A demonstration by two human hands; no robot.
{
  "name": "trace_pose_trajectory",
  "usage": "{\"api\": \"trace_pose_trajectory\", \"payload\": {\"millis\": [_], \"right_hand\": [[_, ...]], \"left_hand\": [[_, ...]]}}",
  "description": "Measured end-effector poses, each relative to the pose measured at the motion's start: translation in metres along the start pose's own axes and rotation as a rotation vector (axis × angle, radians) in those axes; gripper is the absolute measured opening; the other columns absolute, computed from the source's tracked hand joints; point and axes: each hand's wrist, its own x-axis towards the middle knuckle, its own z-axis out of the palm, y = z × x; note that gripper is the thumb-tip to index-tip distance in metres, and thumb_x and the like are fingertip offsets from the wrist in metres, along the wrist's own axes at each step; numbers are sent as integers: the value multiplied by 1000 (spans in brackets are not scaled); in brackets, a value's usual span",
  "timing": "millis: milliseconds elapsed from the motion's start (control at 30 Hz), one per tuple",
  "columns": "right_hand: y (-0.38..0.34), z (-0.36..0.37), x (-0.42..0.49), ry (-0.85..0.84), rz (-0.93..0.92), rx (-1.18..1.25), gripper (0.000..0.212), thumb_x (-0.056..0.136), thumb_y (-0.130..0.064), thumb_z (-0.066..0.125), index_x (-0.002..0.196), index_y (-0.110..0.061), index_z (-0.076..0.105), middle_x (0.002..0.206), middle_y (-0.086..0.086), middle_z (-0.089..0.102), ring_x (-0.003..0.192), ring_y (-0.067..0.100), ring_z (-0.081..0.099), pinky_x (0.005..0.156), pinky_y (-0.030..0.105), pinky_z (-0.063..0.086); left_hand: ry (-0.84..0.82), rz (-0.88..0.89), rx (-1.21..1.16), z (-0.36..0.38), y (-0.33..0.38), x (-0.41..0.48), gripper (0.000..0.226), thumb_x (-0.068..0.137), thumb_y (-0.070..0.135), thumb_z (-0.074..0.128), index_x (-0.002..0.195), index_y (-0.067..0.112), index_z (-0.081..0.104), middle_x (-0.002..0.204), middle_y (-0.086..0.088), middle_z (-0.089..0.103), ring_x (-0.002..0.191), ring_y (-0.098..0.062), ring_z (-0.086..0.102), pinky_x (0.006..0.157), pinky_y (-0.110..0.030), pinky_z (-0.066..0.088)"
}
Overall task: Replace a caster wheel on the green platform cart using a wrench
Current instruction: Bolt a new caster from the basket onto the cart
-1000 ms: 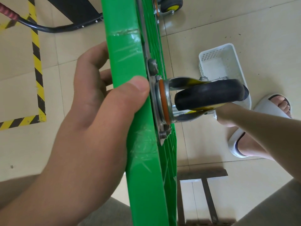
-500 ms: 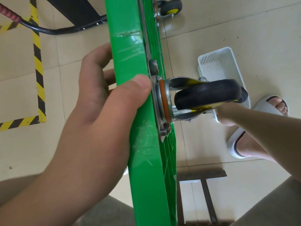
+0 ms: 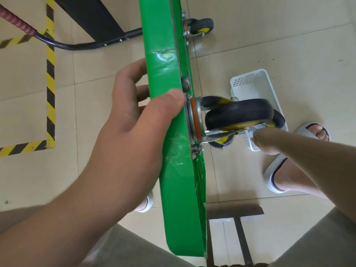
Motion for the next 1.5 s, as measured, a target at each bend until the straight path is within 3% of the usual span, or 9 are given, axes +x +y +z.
{"api": "trace_pose_trajectory", "payload": {"millis": [133,200,300,467,667,900,1167,1333,1500], "right_hand": [[-1,-20,-21,61,-98,20,32,103,-9,42,132,-9,56,131,10,59,116,25,59,83,31,47],[-3,-32,-30,150,-19,268,24,103,-15,44,114,-6,64,116,13,65,98,26,57,73,28,45],[0,-48,-39,304,-46,299,26,98,-22,55,99,1,67,95,16,67,77,24,52,63,31,39],[2,-87,-84,419,-110,513,13,88,-25,73,76,-22,69,67,-12,60,63,6,54,57,23,40],[4,-122,-135,620,-249,644,11,91,-25,72,84,-17,75,71,-1,73,64,20,68,61,25,49],[-15,-143,-196,719,-426,828,5,95,-23,70,93,-19,74,76,2,75,64,10,68,69,23,57],[-50,-137,-259,745,-634,820,5,90,-18,73,88,-23,73,76,-3,74,72,19,71,75,30,57],[-67,-119,-267,675,-682,881,15,92,-18,73,101,-30,76,75,-19,73,65,-3,66,61,8,49],[-80,-102,-258,613,-657,913,14,92,-20,73,103,-28,72,91,-7,75,81,8,72,78,23,58]], "left_hand": [[-10,2,15,0,3,-3,39,81,47,56,119,57,56,97,12,69,69,-9,72,56,-22,55],[-13,10,34,-1,4,-6,36,85,48,56,120,57,54,101,10,70,71,-6,72,53,-15,51],[-35,15,40,-2,5,-7,34,90,49,57,124,56,52,106,10,70,74,-5,72,55,-16,52],[-65,25,70,-3,4,-5,37,92,55,55,128,55,47,108,9,66,75,-6,72,57,-18,51],[-81,29,60,-2,4,-5,48,82,58,53,129,54,47,114,4,66,81,-11,72,69,-32,53],[-76,32,56,-1,0,-4,42,81,59,55,122,56,47,119,-1,67,90,-22,74,86,-51,60],[-96,20,54,-1,-2,-3,48,76,66,56,123,59,45,121,-5,68,94,-27,74,88,-57,60],[-87,19,41,0,-1,-4,53,70,69,57,121,59,46,122,-4,68,97,-27,74,90,-58,58],[-69,28,39,1,-2,-4,47,73,66,58,118,60,49,120,-3,69,95,-25,75,89,-57,59]]}}
